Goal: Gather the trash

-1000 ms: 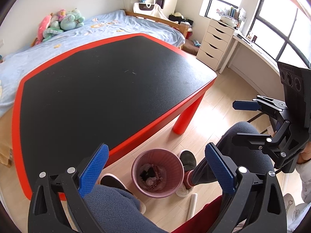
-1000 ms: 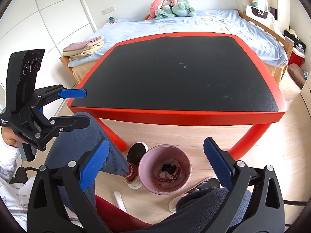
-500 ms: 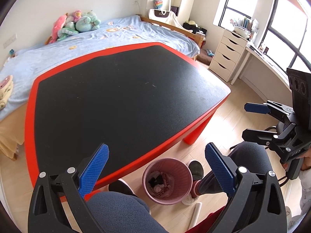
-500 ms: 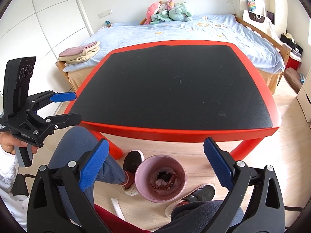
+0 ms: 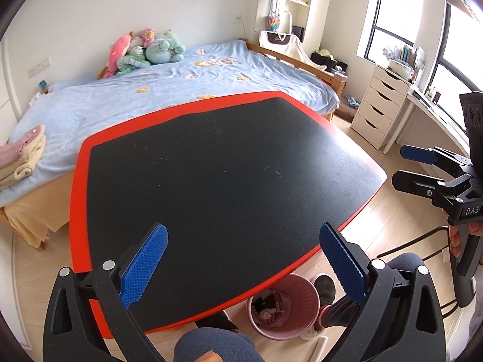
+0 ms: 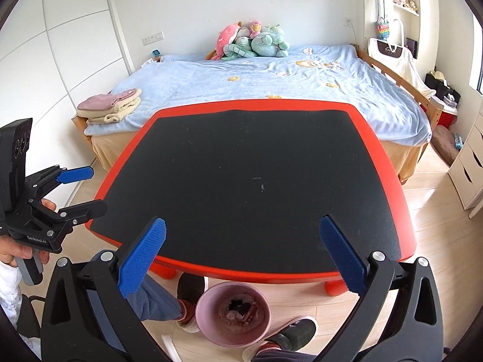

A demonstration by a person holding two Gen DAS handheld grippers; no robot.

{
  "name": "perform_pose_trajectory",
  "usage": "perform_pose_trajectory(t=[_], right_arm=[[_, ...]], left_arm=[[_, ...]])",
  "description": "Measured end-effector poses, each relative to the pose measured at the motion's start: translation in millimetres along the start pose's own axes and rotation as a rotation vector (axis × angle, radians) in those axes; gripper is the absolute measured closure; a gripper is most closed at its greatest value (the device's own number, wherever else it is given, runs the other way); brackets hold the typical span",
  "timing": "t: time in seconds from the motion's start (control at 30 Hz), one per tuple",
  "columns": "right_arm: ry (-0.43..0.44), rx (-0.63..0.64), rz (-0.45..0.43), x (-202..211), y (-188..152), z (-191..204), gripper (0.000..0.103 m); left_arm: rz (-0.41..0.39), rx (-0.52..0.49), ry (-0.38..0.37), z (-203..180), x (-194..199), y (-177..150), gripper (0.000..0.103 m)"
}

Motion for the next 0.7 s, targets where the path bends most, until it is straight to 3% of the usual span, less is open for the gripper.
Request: perform_pose_trajectory(t=[0.4,0.7], right_arm=[[-0.004,0.023,-0.001,-11,14,9,0.003],[-0.006,0.027,0.007,-13,10,11,0.003]], left_arm=[[0.001,0.010,0.086,5,-1,9,0.006],[-0.008,0.031,0.060,5,4,13,0.006]])
Point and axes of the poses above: each gripper's, at about its wrist camera, not at the fingertips, and x roughly against the way its jaws point, z to its left, y to its top, the point moved 1 cm from there along -x, roughly the way its jaws point, and after that the axes turned 5 degrees about -x, right-handed, at the moved point
